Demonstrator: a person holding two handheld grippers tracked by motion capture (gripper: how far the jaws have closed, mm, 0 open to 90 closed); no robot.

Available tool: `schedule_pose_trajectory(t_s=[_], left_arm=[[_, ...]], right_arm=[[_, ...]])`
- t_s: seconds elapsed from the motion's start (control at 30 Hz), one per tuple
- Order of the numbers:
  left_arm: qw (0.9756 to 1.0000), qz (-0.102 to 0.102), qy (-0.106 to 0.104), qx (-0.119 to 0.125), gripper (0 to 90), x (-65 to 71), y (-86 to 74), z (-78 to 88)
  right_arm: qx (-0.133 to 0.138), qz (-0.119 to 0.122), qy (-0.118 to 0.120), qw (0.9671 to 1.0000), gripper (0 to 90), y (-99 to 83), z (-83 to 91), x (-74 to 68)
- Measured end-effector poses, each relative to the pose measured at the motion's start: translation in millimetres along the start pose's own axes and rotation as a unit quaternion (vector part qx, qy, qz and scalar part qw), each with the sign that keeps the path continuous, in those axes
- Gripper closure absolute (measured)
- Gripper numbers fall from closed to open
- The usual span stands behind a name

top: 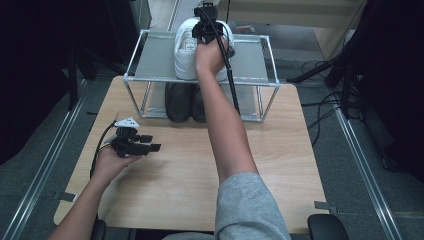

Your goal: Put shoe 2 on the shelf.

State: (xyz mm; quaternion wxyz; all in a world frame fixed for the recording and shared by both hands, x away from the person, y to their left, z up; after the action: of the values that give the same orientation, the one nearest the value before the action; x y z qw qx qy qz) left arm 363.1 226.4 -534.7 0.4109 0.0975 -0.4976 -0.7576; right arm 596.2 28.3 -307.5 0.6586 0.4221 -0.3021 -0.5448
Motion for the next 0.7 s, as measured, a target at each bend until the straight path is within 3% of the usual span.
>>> schedule_pose_trajectory(t_s=[0.4, 0.7], left_arm=[[0.9999, -0.008, -0.007, -0.008, 41.0, 1.5, 2.5, -6.1], [0.9998, -0.011, -0.009, -0.011, 41.0, 2.7, 4.0, -10.8]], right_arm=[[-0.004, 0.001, 0.016, 0.9999, 57.5, -0.7, 0.0, 2.2], [-0.003, 0.027, 0.021, 0.9994, 49.0, -0.5, 7.2, 0.5]])
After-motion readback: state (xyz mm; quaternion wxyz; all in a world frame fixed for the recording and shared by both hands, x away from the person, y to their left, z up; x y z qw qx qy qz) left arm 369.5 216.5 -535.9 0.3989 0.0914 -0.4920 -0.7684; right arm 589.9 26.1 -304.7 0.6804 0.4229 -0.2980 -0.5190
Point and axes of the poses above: each handheld gripper's, and its own axes: z roughly backward along the jaws, y roughly out of its top, x roughly to its right, the point moved 5 cm from there along -z, roughly forward along the jaws, and after that the axes turned 13 degrees about x, right-handed, at the moved point
